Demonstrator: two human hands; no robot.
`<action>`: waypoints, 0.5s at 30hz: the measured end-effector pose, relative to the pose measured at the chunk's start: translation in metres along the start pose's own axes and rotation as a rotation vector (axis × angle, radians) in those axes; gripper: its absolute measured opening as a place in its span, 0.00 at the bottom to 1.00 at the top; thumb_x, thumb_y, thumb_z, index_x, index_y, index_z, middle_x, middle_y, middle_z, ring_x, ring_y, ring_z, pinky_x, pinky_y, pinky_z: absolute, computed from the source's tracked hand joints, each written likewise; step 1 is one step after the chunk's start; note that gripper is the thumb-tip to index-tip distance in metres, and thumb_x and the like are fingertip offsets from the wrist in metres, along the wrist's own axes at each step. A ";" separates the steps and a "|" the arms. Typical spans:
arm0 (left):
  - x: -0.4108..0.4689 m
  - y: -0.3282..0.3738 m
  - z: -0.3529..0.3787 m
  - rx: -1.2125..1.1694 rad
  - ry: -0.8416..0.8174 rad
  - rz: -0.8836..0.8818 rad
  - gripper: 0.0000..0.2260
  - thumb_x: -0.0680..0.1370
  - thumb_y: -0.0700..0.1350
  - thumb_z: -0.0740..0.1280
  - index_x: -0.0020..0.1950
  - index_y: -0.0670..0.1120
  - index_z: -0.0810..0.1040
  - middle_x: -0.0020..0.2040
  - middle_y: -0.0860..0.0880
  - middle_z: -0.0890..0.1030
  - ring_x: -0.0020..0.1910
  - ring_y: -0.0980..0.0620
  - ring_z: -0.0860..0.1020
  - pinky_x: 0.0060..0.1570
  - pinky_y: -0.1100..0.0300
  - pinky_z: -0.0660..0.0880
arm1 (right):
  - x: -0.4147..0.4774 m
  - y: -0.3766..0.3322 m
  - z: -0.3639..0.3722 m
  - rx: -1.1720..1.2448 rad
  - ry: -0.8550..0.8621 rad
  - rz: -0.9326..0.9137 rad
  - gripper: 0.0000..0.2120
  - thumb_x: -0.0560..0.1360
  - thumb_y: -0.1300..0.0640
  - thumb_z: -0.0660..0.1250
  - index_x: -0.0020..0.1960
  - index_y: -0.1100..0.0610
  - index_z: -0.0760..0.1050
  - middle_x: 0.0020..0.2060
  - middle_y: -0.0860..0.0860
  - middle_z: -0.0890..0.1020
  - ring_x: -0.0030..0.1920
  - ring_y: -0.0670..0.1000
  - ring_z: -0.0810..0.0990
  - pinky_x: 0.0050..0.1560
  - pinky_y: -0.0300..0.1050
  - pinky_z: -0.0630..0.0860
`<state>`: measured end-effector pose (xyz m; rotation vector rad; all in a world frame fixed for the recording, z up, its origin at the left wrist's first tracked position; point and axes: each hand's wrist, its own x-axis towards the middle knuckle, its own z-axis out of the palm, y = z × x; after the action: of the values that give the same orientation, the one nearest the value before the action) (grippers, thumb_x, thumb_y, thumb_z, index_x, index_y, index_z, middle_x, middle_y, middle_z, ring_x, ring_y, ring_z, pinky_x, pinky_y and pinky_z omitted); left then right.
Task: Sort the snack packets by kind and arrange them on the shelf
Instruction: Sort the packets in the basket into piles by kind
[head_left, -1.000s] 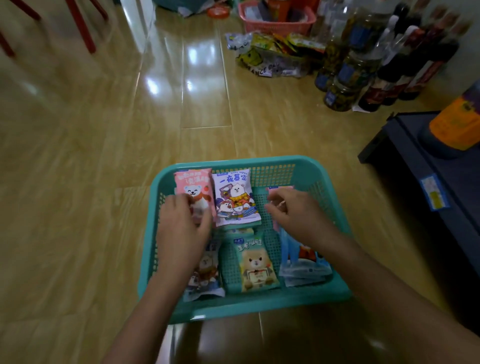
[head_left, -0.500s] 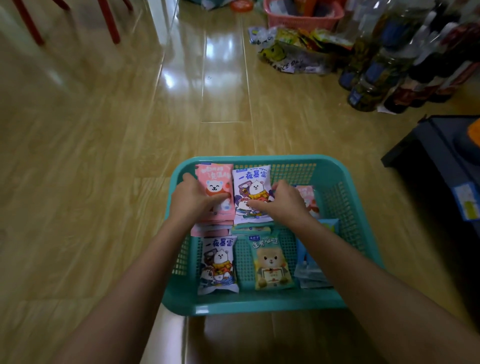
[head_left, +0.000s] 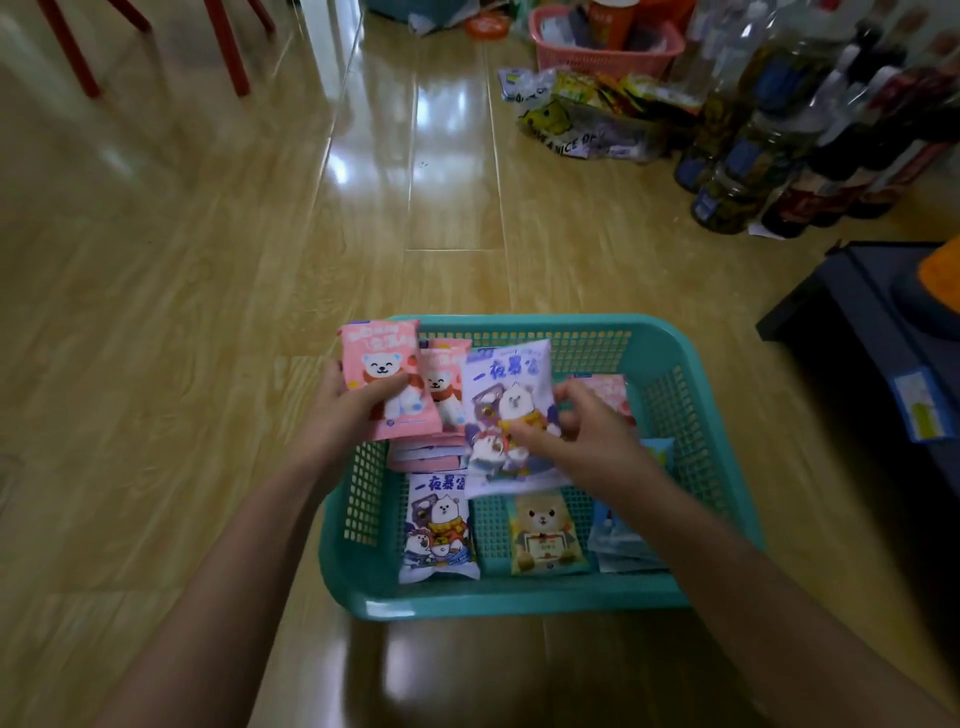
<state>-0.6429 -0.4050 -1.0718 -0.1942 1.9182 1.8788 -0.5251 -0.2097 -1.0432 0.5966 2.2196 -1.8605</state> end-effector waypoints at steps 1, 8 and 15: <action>-0.004 -0.001 -0.005 -0.040 -0.007 0.010 0.15 0.73 0.36 0.68 0.57 0.46 0.70 0.46 0.47 0.82 0.34 0.55 0.83 0.31 0.62 0.79 | -0.008 0.005 0.010 0.035 -0.066 0.027 0.08 0.74 0.56 0.68 0.49 0.52 0.71 0.44 0.48 0.84 0.42 0.46 0.85 0.43 0.40 0.81; -0.024 -0.006 -0.031 -0.101 0.013 0.030 0.13 0.71 0.38 0.66 0.53 0.51 0.76 0.45 0.47 0.83 0.38 0.51 0.82 0.41 0.55 0.78 | -0.026 0.047 0.079 -0.074 -0.236 0.219 0.11 0.77 0.56 0.64 0.56 0.61 0.68 0.52 0.57 0.81 0.55 0.55 0.80 0.60 0.53 0.75; -0.036 -0.006 -0.045 -0.070 -0.011 0.027 0.17 0.65 0.44 0.66 0.53 0.51 0.76 0.42 0.50 0.85 0.36 0.52 0.83 0.32 0.60 0.79 | 0.009 0.053 0.095 -0.515 -0.227 0.246 0.12 0.78 0.50 0.61 0.41 0.56 0.67 0.38 0.53 0.75 0.37 0.49 0.74 0.33 0.41 0.69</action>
<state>-0.6182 -0.4569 -1.0640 -0.1800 1.8579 1.9619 -0.5219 -0.2932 -1.1130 0.5011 2.2224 -1.1137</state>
